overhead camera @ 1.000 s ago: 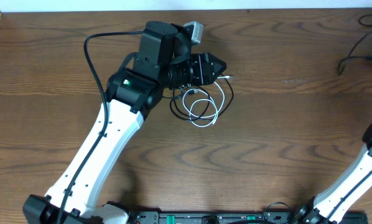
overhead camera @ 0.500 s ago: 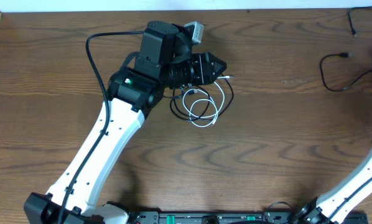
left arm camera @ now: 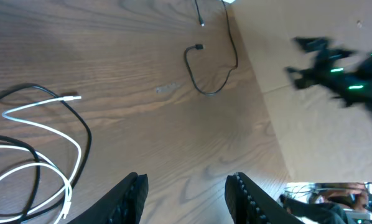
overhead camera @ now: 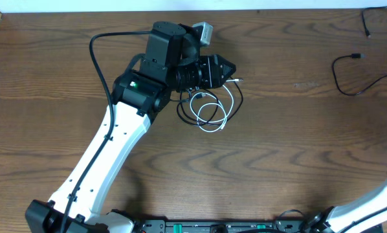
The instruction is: Untangle cables
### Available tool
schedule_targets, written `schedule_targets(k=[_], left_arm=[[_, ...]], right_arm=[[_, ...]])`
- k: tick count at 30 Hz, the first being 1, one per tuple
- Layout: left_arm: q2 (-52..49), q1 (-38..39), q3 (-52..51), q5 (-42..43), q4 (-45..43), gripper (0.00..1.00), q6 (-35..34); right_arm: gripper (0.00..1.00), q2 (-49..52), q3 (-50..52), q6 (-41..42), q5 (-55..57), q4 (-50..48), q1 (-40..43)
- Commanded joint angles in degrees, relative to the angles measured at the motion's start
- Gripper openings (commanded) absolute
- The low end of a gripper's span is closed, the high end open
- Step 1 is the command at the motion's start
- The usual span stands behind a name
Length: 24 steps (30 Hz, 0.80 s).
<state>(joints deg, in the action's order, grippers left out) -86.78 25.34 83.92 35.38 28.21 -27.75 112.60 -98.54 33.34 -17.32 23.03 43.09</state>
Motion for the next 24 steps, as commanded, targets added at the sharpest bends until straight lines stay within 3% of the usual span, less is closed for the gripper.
schedule_targets(k=[1,8,13,24], left_arm=[[-2.23,0.13,-0.35,-1.75,0.87,0.45,3.78],[-11.06,0.7,-0.61,-3.61,2.34,0.45,5.09],[-18.51,1.99,-0.61,-11.41,0.28,0.45,-6.86],[-29.53,6.71,-0.61,-25.68,-7.78,0.5,-14.6]], right_arm=[[0.99,-5.62,-0.39,-5.38,2.62,4.72,-2.51],[0.97,-8.9,-0.2,-9.68,-4.11,19.28,-8.74],[0.96,-8.17,1.27,-11.82,-3.74,23.89,-13.6],[0.95,-7.98,5.16,-12.85,-3.58,24.81,-18.36]])
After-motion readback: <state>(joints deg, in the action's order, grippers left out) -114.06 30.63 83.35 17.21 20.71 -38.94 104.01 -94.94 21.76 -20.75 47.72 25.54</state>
